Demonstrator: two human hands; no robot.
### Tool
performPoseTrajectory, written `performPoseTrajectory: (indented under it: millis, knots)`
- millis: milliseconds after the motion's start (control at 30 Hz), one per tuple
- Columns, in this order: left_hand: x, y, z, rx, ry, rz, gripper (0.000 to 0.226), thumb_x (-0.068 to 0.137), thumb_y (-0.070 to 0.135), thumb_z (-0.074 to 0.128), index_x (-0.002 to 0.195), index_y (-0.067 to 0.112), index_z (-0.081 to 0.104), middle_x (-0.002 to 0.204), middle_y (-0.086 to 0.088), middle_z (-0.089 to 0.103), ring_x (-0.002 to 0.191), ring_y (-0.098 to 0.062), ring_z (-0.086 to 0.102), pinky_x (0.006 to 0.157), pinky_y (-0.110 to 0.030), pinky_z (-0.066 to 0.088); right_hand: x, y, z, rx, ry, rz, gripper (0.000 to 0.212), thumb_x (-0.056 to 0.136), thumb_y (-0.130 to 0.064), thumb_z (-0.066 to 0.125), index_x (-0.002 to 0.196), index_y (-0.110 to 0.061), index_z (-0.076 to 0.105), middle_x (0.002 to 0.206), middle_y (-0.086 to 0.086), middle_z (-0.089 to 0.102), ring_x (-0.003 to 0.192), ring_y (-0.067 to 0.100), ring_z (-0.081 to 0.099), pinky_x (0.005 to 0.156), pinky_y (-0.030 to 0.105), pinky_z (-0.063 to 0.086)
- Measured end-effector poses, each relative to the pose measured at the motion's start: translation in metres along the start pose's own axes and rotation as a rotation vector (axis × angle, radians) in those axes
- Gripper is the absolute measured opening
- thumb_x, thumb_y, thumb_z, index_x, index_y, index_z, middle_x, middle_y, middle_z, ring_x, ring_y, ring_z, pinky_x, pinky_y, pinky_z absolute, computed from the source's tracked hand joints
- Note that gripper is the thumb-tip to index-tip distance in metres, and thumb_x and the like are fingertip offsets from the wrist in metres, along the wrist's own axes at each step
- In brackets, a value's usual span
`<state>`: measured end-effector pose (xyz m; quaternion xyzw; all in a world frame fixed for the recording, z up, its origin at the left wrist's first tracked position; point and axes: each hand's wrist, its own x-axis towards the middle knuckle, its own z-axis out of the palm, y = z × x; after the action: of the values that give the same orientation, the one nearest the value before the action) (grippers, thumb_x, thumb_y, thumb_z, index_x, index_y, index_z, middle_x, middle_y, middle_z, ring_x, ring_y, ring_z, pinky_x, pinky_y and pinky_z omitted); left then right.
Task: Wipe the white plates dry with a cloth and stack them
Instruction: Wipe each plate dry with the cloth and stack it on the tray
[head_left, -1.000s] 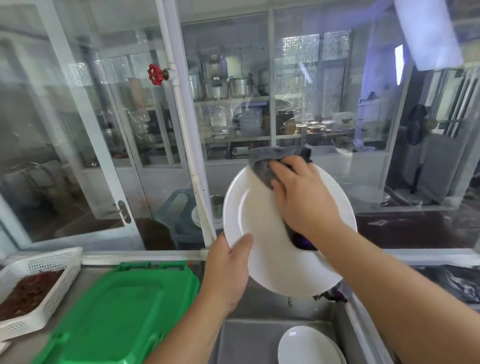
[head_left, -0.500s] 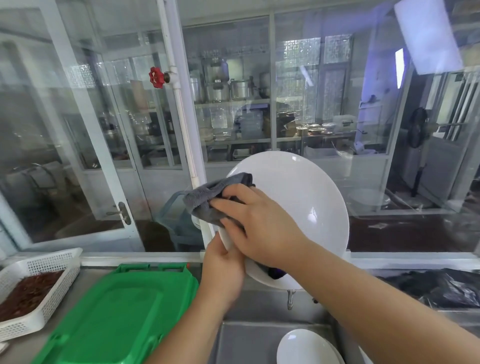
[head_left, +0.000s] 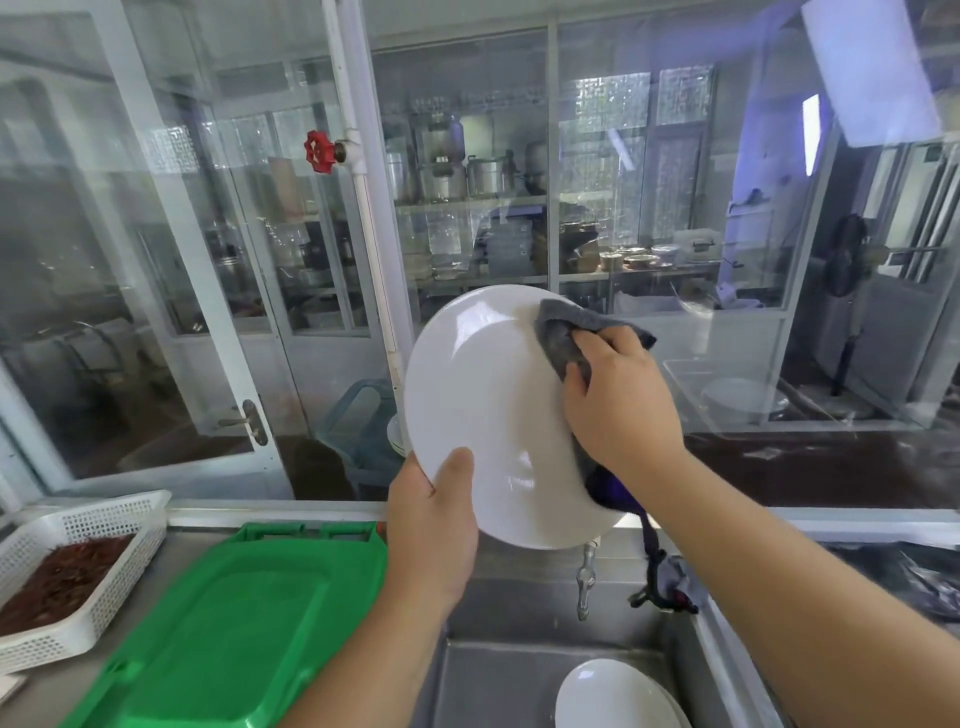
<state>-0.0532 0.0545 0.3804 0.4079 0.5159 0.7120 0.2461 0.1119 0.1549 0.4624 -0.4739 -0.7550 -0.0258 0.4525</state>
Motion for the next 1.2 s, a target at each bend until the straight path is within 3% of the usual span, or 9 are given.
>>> performPoseTrajectory:
  millis: [133,267,367,600,733,867,967,1067,1200]
  knots:
    - [0.002,0.000,0.003,-0.015,0.043,-0.004,0.042,0.079,0.050,0.064,0.113,0.029,0.077,0.110,0.009,0.081,0.105,-0.014,0.076,0.093,-0.045,0.060,-0.035,-0.014,-0.002,0.177,-0.131,-0.054,0.037,0.097,-0.020,0.061,0.134,-0.017,0.068,0.132,0.006,0.060,0.110,0.028,0.059,0.083,0.028,0.043]
    - [-0.001,0.001,0.006,0.018,0.002,0.018,0.039,0.082,0.051,0.063,0.110,0.028,0.077,0.102,0.004,0.081,0.095,-0.014,0.075,0.082,-0.043,0.059,-0.054,-0.042,-0.008,0.309,-0.240,-0.314,0.034,0.095,-0.018,0.061,0.127,-0.020,0.072,0.125,-0.001,0.063,0.107,0.023,0.060,0.093,0.035,0.052]
    - [-0.004,0.003,0.008,0.006,-0.018,0.014,0.036,0.086,0.048,0.066,0.115,0.028,0.077,0.107,0.004,0.081,0.103,-0.016,0.075,0.089,-0.045,0.060,-0.031,-0.052,-0.010,0.280,-0.225,-0.464,0.035,0.094,-0.011,0.062,0.127,-0.014,0.071,0.121,0.006,0.064,0.104,0.030,0.060,0.093,0.044,0.051]
    - [-0.013,0.000,0.014,-0.099,0.035,-0.020,0.031,0.088,0.035,0.064,0.116,0.031,0.077,0.114,0.008,0.081,0.106,-0.012,0.076,0.085,-0.033,0.060,0.039,-0.011,-0.009,0.070,0.003,-0.213,0.035,0.098,-0.013,0.058,0.132,-0.012,0.068,0.126,0.014,0.060,0.110,0.042,0.057,0.092,0.048,0.051]
    - [-0.004,0.002,0.016,-0.154,0.128,-0.047,0.027,0.088,0.031,0.062,0.109,0.037,0.078,0.111,0.012,0.081,0.103,-0.006,0.076,0.081,-0.025,0.058,0.022,0.025,-0.004,-0.082,-0.053,-0.114,0.034,0.099,-0.020,0.057,0.131,-0.017,0.067,0.125,0.011,0.058,0.109,0.042,0.056,0.081,0.045,0.051]
    - [-0.001,-0.007,0.017,-0.155,0.156,-0.058,0.028,0.086,0.034,0.063,0.110,0.033,0.078,0.112,0.011,0.081,0.104,-0.008,0.077,0.084,-0.032,0.057,-0.017,0.029,0.003,-0.126,-0.132,-0.021,0.031,0.097,-0.026,0.054,0.123,-0.016,0.067,0.119,0.011,0.059,0.102,0.039,0.059,0.080,0.045,0.053]
    - [-0.001,-0.014,0.016,-0.153,0.188,-0.085,0.037,0.080,0.043,0.063,0.112,0.030,0.076,0.110,0.014,0.081,0.101,-0.006,0.077,0.081,-0.030,0.057,-0.051,0.018,0.006,-0.044,-0.210,0.013,0.018,0.093,-0.023,0.057,0.106,-0.015,0.067,0.109,0.009,0.062,0.093,0.037,0.061,0.069,0.037,0.041]
    - [0.001,-0.020,0.013,-0.131,0.198,-0.104,0.038,0.080,0.043,0.062,0.113,0.032,0.076,0.111,0.014,0.081,0.102,-0.009,0.076,0.081,-0.034,0.059,-0.077,0.004,0.002,0.075,-0.311,-0.035,0.018,0.092,-0.027,0.058,0.106,-0.022,0.068,0.104,-0.001,0.062,0.089,0.029,0.062,0.070,0.035,0.045]
    - [0.000,-0.022,0.016,-0.097,0.156,-0.100,0.041,0.080,0.040,0.062,0.115,0.028,0.077,0.110,0.004,0.081,0.107,-0.020,0.075,0.095,-0.052,0.061,-0.078,-0.011,-0.003,0.264,-0.404,-0.259,0.031,0.090,-0.027,0.058,0.118,-0.024,0.072,0.112,-0.007,0.062,0.095,0.018,0.061,0.079,0.033,0.052]
